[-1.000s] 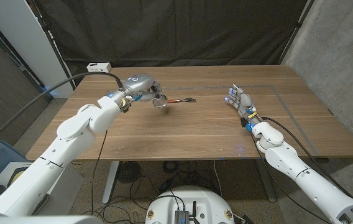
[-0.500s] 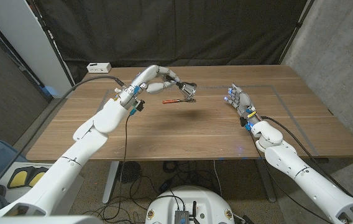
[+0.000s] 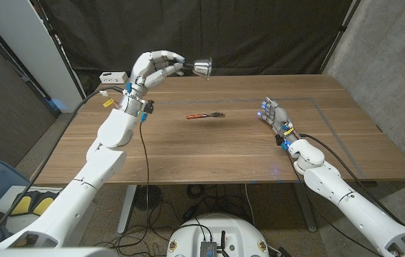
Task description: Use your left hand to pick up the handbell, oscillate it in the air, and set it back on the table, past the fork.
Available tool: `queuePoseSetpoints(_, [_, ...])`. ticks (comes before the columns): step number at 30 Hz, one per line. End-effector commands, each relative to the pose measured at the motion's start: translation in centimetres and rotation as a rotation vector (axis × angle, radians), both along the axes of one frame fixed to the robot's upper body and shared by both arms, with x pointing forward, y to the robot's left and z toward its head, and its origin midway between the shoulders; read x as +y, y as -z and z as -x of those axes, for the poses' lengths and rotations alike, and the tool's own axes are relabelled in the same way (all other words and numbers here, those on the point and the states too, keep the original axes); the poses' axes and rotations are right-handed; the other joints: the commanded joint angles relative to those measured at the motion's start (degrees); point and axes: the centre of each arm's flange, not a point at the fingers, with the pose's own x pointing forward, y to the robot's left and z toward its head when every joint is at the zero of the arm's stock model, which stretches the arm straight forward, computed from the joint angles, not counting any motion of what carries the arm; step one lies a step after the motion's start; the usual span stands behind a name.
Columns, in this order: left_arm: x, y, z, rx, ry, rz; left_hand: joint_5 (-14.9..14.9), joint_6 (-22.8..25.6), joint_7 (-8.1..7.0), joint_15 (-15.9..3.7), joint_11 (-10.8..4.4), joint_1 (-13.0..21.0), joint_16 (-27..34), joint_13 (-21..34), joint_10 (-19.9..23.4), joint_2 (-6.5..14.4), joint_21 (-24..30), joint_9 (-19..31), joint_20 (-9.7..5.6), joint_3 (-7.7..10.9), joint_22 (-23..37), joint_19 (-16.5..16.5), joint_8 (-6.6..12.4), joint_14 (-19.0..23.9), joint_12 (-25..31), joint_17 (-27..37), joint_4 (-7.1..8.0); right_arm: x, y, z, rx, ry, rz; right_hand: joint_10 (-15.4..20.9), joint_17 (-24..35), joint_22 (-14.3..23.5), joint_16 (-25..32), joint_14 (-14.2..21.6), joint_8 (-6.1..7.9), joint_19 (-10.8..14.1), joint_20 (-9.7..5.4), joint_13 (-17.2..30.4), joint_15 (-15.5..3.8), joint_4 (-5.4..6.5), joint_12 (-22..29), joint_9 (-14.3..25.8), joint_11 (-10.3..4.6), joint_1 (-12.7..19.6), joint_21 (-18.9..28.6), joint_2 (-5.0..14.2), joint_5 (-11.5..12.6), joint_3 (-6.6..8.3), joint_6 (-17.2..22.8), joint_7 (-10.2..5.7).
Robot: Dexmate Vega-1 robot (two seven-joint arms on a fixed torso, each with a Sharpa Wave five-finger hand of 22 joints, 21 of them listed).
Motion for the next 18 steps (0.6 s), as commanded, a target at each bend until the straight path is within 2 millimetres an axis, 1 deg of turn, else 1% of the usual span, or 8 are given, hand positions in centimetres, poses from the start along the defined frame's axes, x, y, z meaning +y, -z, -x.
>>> queuePoseSetpoints(1, [3.1,-0.3,0.5,0.164,-0.193,0.082,0.3,0.17,0.26,-5.82,0.27,0.92,0.44,0.44,0.34,0.47,0.57,0.22,-0.23,0.42,0.08,0.32,0.2,6.45,0.06,0.27,0.12,0.0,0.0,-0.1,0.0,0.002,-0.003,0.16,0.2,0.29,-0.03,0.09,0.19,0.43,0.09,0.26,-0.04,-0.1,-0.04,0.22,0.39,0.63,-0.09,0.2,0.05,-0.19,0.22,-0.03])
queuePoseSetpoints(6, [3.1,-0.7,0.9,0.178,-0.296,-0.004,0.32,0.1,0.29,-5.67,0.23,0.86,0.46,0.39,0.57,0.43,0.69,0.31,-0.19,0.44,0.08,0.4,0.19,6.55,-0.01,0.23,0.15,0.1,0.3,-0.3,0.005,-0.003,-0.016,0.15,0.21,0.3,-0.03,0.09,0.2,0.42,0.04,0.27,-0.12,-0.1,-0.05,0.22,0.34,0.64,-0.09,0.21,0.05,-0.23,0.22,-0.03])
queuePoseSetpoints(14, [2.8,-0.9,1.8,0.159,-0.561,-0.167,0.37,-0.01,0.43,-5.56,0.26,0.81,0.4,0.65,0.54,0.42,0.79,0.44,-0.02,0.48,0.08,0.26,0.14,6.48,-0.05,0.18,0.17,0.7,-0.1,-0.7,-0.001,-0.014,-0.002,0.22,0.21,0.29,-0.02,0.14,0.21,0.54,0.18,0.27,-0.04,-0.1,-0.02,0.22,0.45,0.64,-0.04,0.19,0.04,-0.27,0.26,0.11])
queuePoseSetpoints(18, [2.8,-0.9,2.0,0.15,-0.651,-0.211,0.4,0.08,0.46,-5.38,0.26,0.82,0.38,0.65,0.64,0.37,0.84,0.48,-0.04,0.52,0.08,0.13,0.13,6.47,-0.13,0.15,0.14,0.9,-0.2,-0.9,0.004,-0.018,-0.006,0.2,0.21,0.29,-0.02,0.14,0.2,0.53,0.16,0.27,-0.01,-0.1,-0.03,0.22,0.41,0.65,-0.05,0.21,0.05,-0.28,0.23,0.08])
